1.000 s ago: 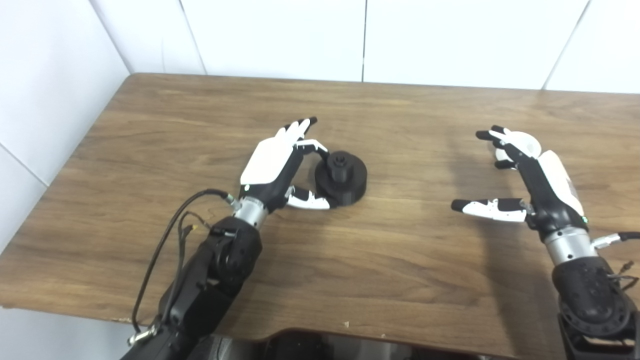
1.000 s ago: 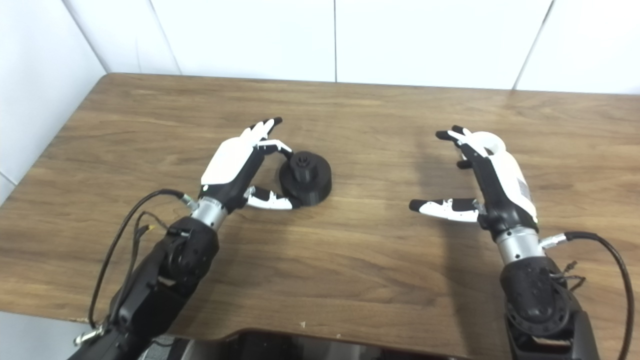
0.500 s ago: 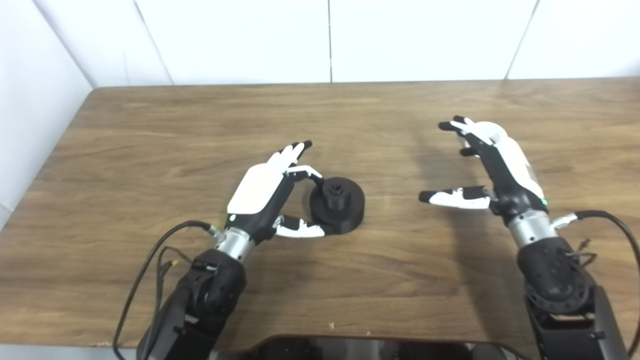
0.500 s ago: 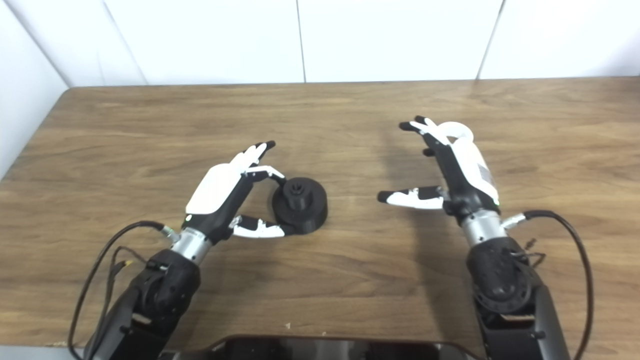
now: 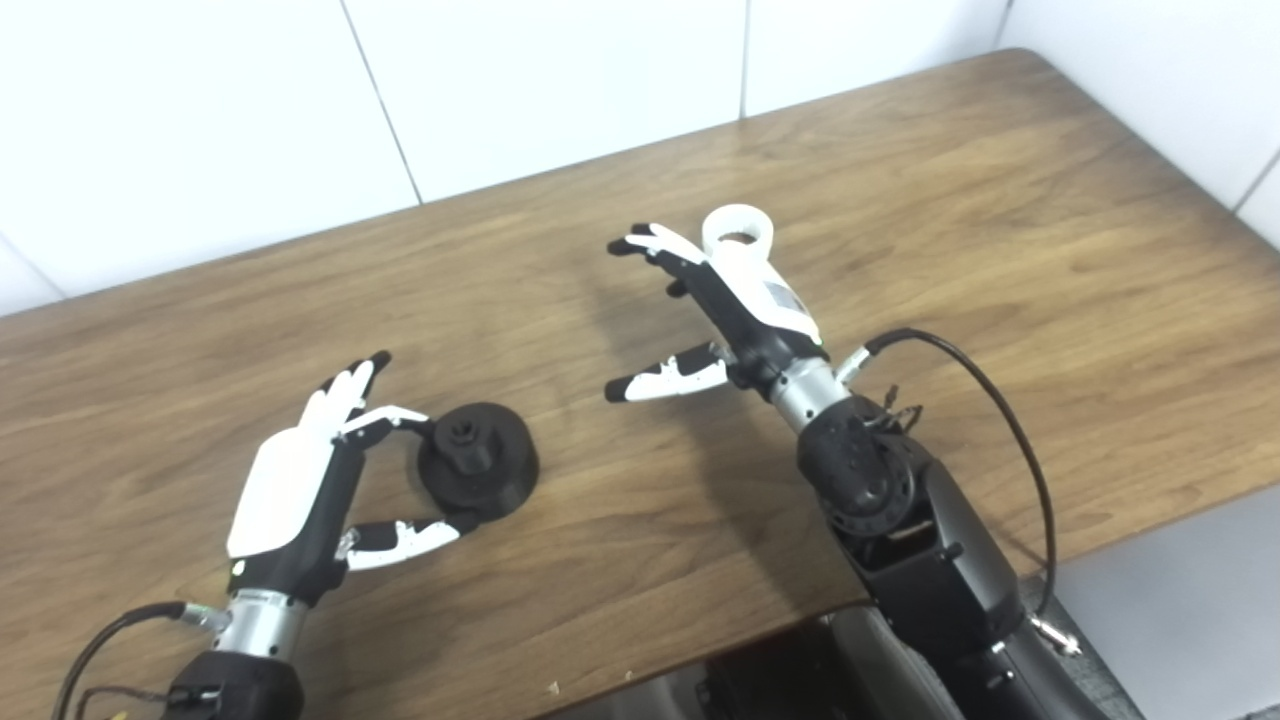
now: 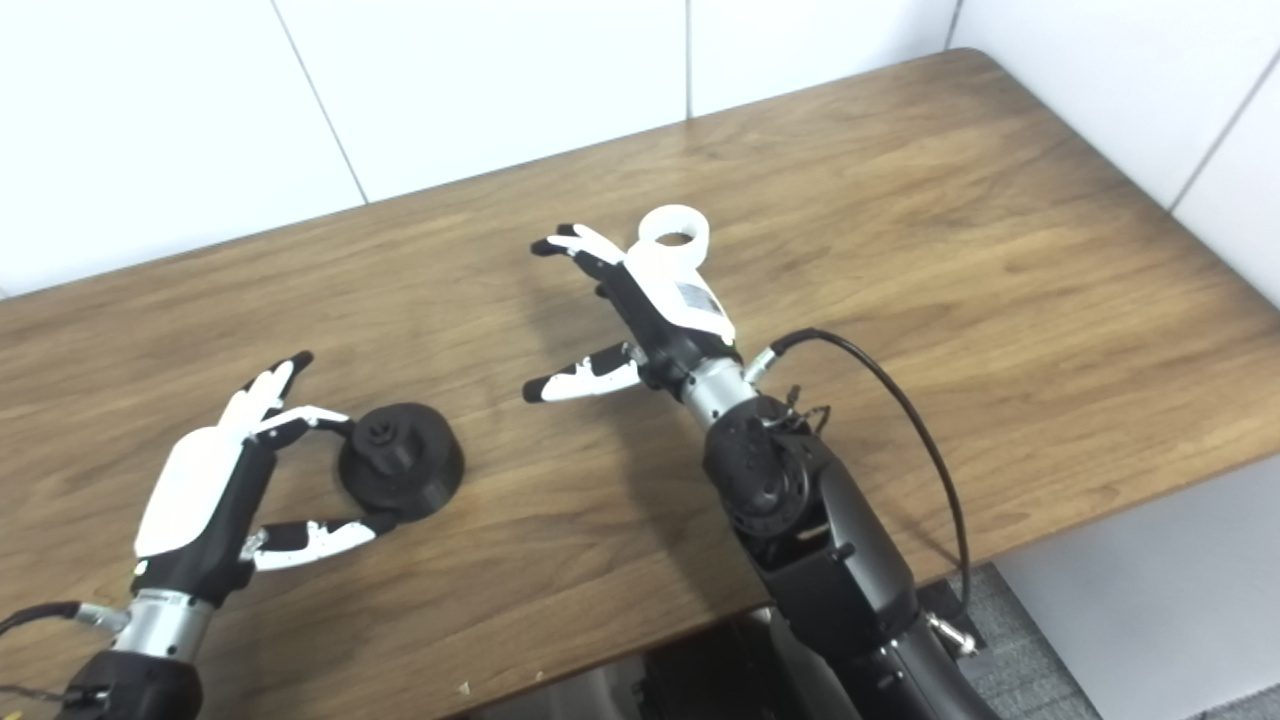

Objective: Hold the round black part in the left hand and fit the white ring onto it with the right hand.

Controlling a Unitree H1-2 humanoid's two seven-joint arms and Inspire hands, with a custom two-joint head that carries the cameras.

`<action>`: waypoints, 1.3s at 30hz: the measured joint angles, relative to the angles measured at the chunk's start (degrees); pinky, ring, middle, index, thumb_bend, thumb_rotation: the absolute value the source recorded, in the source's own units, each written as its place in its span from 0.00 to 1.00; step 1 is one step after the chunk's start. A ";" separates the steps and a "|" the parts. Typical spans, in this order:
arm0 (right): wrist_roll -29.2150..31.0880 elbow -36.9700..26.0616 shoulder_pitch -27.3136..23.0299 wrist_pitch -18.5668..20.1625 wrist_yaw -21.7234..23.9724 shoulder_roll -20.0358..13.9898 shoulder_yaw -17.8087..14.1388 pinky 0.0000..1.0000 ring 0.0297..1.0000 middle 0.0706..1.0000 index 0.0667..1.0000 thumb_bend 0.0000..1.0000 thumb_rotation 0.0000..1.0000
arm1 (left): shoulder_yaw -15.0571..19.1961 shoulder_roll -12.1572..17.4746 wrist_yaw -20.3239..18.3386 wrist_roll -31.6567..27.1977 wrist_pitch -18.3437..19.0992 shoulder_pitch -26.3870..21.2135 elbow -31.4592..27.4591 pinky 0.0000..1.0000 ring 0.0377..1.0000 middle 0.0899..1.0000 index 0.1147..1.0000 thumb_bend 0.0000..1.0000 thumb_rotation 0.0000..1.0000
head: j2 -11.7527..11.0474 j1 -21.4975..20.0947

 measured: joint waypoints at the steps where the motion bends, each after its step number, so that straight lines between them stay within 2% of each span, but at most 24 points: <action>1: -0.16 0.00 -0.04 0.12 0.00 0.00 -0.04 0.72 0.85 0.93 0.83 0.85 0.26 | 0.19 -0.01 0.12 -0.21 -0.40 -0.05 0.38 1.00 1.00 1.00 0.53 0.91 0.28 | 0.00 0.00; 6: -0.18 0.02 -0.12 0.09 -0.20 0.00 -0.49 0.72 0.85 0.92 0.82 0.84 0.25 | 0.78 -0.20 0.25 -0.45 -1.62 -0.12 0.96 1.00 1.00 1.00 0.53 0.91 0.29 | -0.09 0.27; 9: -0.39 0.10 -0.17 0.03 -1.88 0.31 -1.04 0.72 0.85 0.91 0.80 0.83 0.26 | 0.94 -0.43 0.07 -0.44 -1.64 -0.11 0.96 1.00 1.00 1.00 0.53 0.91 0.29 | -0.26 0.09; 11: -2.59 0.52 -0.39 -0.05 -4.00 0.22 -0.98 0.71 0.86 0.93 0.80 0.82 0.30 | 1.01 -0.51 -0.08 -0.41 -1.63 -0.11 0.96 1.00 1.00 1.00 0.53 0.91 0.29 | -0.35 0.18; 13: -4.97 1.15 -1.01 -0.03 -5.15 -0.14 -1.00 0.75 0.93 0.98 0.83 0.82 0.35 | 1.03 -0.52 -0.20 -0.33 -1.61 -0.11 0.95 1.00 1.00 1.00 0.53 0.90 0.29 | -0.35 0.01; 17: -10.44 1.85 -4.07 0.18 -5.29 -3.38 -0.89 0.79 0.96 1.00 0.87 0.84 0.40 | 1.09 -0.61 -0.46 -0.20 -1.40 -0.11 0.90 1.00 1.00 1.00 0.54 0.90 0.29 | -0.44 0.09; 22: -12.72 3.05 -7.42 2.23 -2.39 -6.37 -1.57 0.88 0.98 1.00 0.88 0.88 0.45 | 1.32 -0.98 -0.82 -0.20 -1.14 -0.10 0.81 1.00 1.00 1.00 0.54 0.90 0.28 | -0.26 0.71; 28: -13.67 4.76 -9.94 3.54 -0.78 -8.30 -2.04 0.93 1.00 1.00 0.87 0.91 0.46 | 1.51 -1.18 -1.90 -0.07 0.14 0.16 -0.34 1.00 1.00 1.00 0.54 0.90 0.28 | -0.26 0.71; 35: -13.92 7.80 -12.47 4.72 1.56 -11.06 -2.57 0.91 1.00 1.00 0.88 0.98 0.53 | 1.70 -1.27 -2.24 -0.02 0.34 0.34 -0.65 1.00 1.00 1.00 0.54 0.90 0.28 | -0.17 0.97; 39: -14.09 11.45 -14.30 6.60 4.78 -12.58 -2.39 0.90 1.00 1.00 0.88 1.00 0.57 | 1.72 -1.28 -2.24 -0.01 0.33 0.42 -0.65 1.00 1.00 1.00 0.54 0.90 0.28 | -0.26 0.97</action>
